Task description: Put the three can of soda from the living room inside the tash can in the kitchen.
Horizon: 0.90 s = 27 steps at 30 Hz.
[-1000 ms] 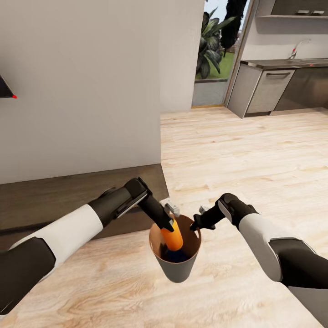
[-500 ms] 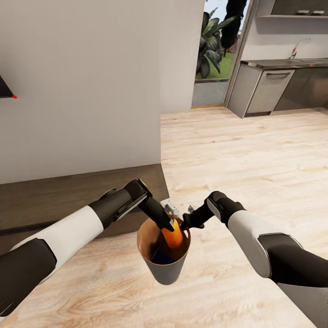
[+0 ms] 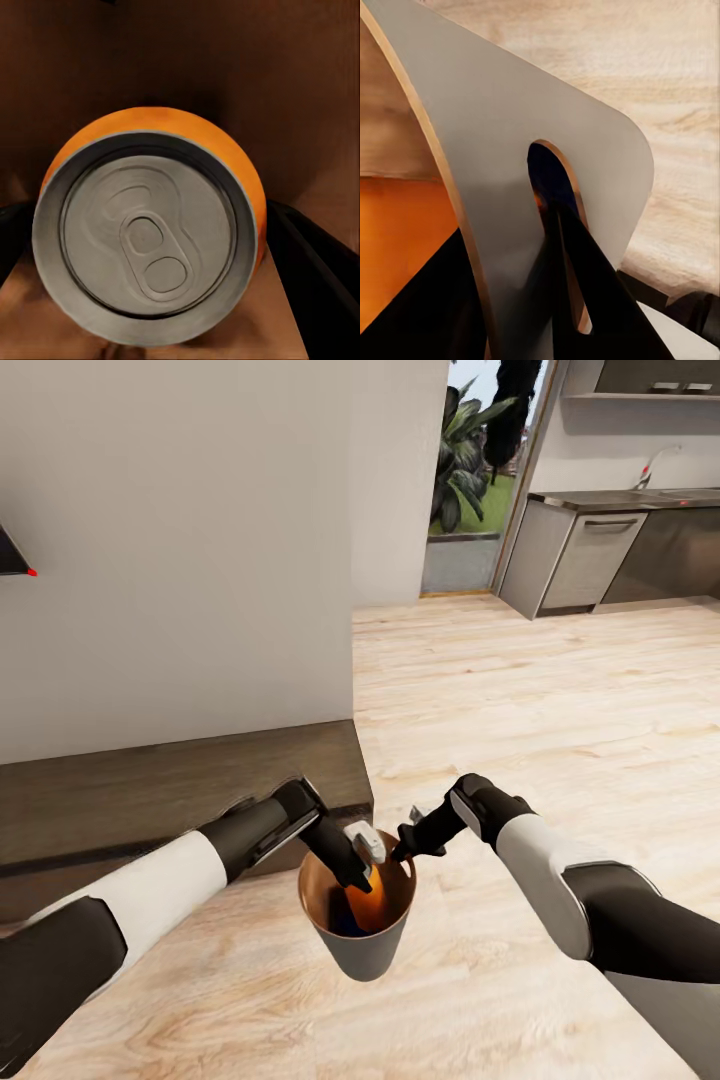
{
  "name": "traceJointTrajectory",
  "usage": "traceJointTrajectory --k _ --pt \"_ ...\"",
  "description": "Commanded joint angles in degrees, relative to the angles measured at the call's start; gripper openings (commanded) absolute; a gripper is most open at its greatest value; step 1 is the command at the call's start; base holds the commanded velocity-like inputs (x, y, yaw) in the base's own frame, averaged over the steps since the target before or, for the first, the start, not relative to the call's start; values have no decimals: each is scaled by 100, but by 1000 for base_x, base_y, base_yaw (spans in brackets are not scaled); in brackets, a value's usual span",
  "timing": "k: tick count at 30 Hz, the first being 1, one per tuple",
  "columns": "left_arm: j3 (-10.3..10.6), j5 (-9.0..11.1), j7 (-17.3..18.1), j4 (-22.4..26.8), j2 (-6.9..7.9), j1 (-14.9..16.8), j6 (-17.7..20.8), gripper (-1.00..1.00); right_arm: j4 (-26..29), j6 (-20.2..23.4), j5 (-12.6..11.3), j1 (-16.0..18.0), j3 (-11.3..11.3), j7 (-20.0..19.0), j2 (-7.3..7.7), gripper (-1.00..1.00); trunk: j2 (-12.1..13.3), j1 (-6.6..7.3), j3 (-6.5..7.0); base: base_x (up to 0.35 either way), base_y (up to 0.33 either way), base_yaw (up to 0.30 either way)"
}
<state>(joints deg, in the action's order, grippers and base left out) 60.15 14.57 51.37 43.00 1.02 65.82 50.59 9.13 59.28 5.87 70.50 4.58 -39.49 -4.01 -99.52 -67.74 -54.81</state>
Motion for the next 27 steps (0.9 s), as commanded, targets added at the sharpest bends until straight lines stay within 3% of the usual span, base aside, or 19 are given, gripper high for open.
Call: traceJointTrajectory --k 1,5,9,17,19,27 --pt "30 1 -13 0 -3 -11 -4 -100 -13 72 -218 15 -115 -24 -2 -100 0 0 1 0 0 0" --pt "116 2 -87 -2 -23 -56 -8 -100 -52 72 -218 62 -115 -24 -1 -100 0 0 1 0 0 0" --pt "147 -1 -201 3 -135 -265 -13 -100 -69 72 -218 90 -115 -24 -9 -100 0 0 1 0 0 0" --pt "162 -11 -436 -4 -170 -345 -14 -100 -77 72 -218 96 -115 -24 -3 -100 0 0 1 0 0 0" --pt "163 -150 -667 -3 -176 -349 -9 -100 -77 72 -218 97 -115 -24 -7 -100 0 0 1 0 0 0" --pt "164 -314 -811 -6 -192 -368 5 -100 -76 72 -218 95 -115 -24 -11 -100 0 0 1 0 0 0"
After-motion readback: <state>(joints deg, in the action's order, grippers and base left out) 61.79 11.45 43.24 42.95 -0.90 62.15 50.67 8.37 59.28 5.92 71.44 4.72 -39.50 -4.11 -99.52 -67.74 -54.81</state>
